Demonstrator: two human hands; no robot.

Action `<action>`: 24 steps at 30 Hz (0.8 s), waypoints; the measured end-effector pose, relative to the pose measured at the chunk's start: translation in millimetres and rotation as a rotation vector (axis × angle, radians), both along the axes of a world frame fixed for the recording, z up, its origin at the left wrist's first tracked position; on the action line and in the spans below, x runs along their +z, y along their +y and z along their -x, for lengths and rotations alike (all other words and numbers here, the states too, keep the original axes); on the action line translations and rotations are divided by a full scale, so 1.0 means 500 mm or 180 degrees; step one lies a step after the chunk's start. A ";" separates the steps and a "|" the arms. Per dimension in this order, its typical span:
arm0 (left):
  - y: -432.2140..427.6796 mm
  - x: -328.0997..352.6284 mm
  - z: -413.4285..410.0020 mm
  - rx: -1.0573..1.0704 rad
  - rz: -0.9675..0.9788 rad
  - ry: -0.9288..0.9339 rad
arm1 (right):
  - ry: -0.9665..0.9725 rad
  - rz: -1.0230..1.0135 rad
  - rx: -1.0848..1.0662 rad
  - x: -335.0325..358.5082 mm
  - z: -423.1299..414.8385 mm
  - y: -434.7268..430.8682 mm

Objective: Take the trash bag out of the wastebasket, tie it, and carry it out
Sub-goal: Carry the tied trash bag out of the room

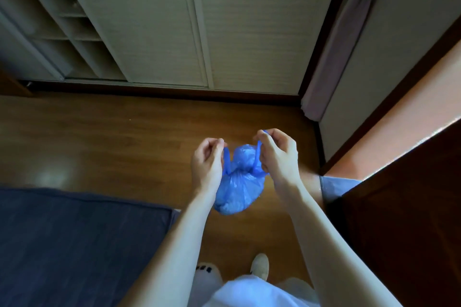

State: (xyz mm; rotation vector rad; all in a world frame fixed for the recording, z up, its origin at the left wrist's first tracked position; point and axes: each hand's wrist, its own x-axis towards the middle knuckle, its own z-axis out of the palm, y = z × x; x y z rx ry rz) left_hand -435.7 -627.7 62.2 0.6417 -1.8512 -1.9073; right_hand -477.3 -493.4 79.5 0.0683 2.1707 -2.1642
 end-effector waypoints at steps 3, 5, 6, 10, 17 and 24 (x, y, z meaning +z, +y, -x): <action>0.015 -0.002 0.066 0.0088 -0.0070 -0.0027 | -0.0103 0.0027 0.0013 0.003 0.076 0.002; 0.015 -0.004 0.100 0.0094 -0.0082 -0.0045 | -0.0155 0.0045 0.0087 -0.001 0.115 -0.002; 0.010 -0.007 0.117 0.0110 -0.0080 -0.0056 | -0.0164 0.0051 0.0111 -0.005 0.133 -0.006; -0.025 -0.020 0.189 0.0241 -0.0055 -0.0073 | -0.0151 0.0046 0.0124 -0.026 0.213 -0.030; -0.129 -0.060 0.336 0.0387 -0.0128 -0.0114 | -0.0266 -0.0072 0.0344 -0.051 0.364 -0.127; -0.299 -0.075 0.535 0.0562 -0.0331 -0.0172 | -0.0260 -0.0252 0.0487 -0.040 0.571 -0.301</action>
